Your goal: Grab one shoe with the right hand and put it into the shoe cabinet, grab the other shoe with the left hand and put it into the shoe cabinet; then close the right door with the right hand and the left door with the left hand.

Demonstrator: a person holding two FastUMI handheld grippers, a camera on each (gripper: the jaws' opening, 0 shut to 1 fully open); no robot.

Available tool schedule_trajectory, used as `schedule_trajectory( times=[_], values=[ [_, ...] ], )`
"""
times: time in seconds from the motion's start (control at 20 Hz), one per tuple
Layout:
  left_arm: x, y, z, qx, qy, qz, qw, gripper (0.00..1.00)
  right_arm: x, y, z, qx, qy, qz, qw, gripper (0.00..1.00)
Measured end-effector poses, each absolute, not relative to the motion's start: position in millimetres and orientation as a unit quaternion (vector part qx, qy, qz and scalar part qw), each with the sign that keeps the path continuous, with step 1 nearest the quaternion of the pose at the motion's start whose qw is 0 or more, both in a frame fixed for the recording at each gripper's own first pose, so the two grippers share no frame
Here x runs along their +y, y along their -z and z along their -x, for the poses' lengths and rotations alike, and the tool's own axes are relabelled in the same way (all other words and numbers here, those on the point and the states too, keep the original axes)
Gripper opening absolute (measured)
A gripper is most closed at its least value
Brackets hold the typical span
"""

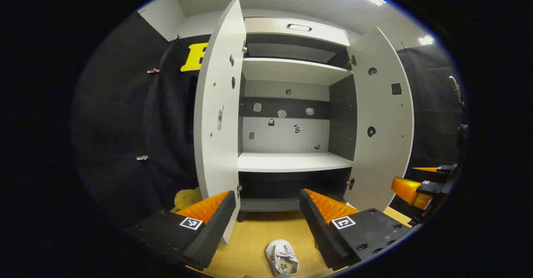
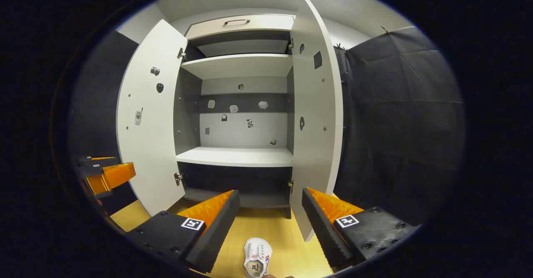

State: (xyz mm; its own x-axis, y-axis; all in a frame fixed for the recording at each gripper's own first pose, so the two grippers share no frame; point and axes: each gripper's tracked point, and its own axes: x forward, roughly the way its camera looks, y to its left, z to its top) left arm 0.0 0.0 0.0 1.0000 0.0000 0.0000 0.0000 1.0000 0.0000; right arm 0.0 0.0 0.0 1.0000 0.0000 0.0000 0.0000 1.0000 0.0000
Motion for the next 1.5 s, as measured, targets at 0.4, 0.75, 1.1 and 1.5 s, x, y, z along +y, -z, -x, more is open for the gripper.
schedule_trajectory(
  times=[0.4,0.75,1.1,1.5],
  values=[
    [25,13,9,0.014,0.012,-0.003,1.0,0.96,23,6,13,0.009,0.008,0.013,1.0,0.98],
    [29,14,12,0.02,0.034,-0.017,0.999,0.96,35,11,14,0.019,0.024,0.007,1.0,0.98],
    [26,11,13,0.012,0.073,-0.03,0.997,0.96,40,9,16,0.026,0.056,0.0,0.998,0.98],
    [28,25,5,0.028,0.074,-0.008,0.997,0.96,56,36,15,0.071,0.028,-0.002,0.997,0.98]
  ],
)
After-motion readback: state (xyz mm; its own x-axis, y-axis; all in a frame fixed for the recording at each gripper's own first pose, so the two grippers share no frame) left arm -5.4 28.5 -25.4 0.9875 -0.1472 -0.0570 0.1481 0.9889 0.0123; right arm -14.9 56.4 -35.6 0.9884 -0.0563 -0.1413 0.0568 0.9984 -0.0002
